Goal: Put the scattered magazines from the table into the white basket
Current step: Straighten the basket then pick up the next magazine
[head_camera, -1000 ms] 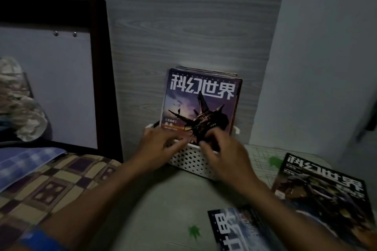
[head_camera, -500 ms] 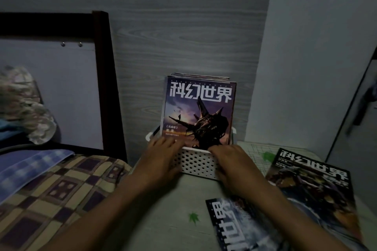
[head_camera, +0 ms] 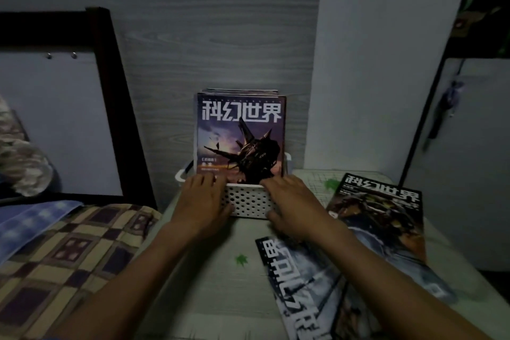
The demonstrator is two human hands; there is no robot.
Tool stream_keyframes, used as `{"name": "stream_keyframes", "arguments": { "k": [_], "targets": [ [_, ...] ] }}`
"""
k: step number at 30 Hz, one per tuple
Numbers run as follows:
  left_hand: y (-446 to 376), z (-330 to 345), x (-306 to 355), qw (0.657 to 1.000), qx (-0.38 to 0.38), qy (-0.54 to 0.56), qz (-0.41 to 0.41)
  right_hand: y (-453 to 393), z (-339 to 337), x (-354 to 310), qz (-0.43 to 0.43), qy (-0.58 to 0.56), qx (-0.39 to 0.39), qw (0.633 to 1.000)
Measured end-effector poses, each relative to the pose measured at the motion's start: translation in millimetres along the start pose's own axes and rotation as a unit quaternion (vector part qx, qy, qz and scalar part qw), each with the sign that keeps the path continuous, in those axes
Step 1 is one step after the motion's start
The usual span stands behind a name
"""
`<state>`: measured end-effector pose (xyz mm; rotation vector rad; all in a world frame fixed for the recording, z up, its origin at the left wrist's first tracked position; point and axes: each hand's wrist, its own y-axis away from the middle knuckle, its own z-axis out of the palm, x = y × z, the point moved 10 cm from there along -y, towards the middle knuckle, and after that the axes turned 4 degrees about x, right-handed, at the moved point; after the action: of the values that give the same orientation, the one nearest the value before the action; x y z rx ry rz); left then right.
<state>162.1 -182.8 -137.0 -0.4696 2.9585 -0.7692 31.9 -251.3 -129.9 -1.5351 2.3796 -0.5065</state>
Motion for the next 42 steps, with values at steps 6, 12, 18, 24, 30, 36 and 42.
{"name": "stream_keyframes", "arguments": {
  "k": [6, 12, 18, 24, 30, 36, 42],
  "targets": [
    [57, -31, 60, 0.987, 0.123, 0.104, 0.029, 70, -28, 10, 0.054, -0.112, 0.040, 0.991],
    [68, 38, 113, 0.977, -0.171, 0.124, -0.021, 176, -8, 58, 0.130, -0.005, -0.056, 0.990],
    [75, 43, 131, 0.884, -0.321, 0.324, -0.105, 195, -13, 53, 0.088, -0.026, -0.119, 0.989],
    [71, -33, 150, 0.908, -0.171, 0.382, -0.008, 150, -61, 46, 0.055, -0.073, -0.087, 0.992],
    [58, -106, 91, 0.879, -0.054, 0.474, 0.006, 96, -127, 22, 0.030, 0.038, 0.042, 0.998],
    [87, -82, -8, 0.612, -0.021, 0.771, -0.178, 88, -155, 49, 0.208, -0.204, 0.213, 0.933],
    [76, -84, 19, 0.787, 0.042, 0.605, -0.115, 53, -109, 34, 0.306, -0.561, 0.227, 0.735]
  ]
}}
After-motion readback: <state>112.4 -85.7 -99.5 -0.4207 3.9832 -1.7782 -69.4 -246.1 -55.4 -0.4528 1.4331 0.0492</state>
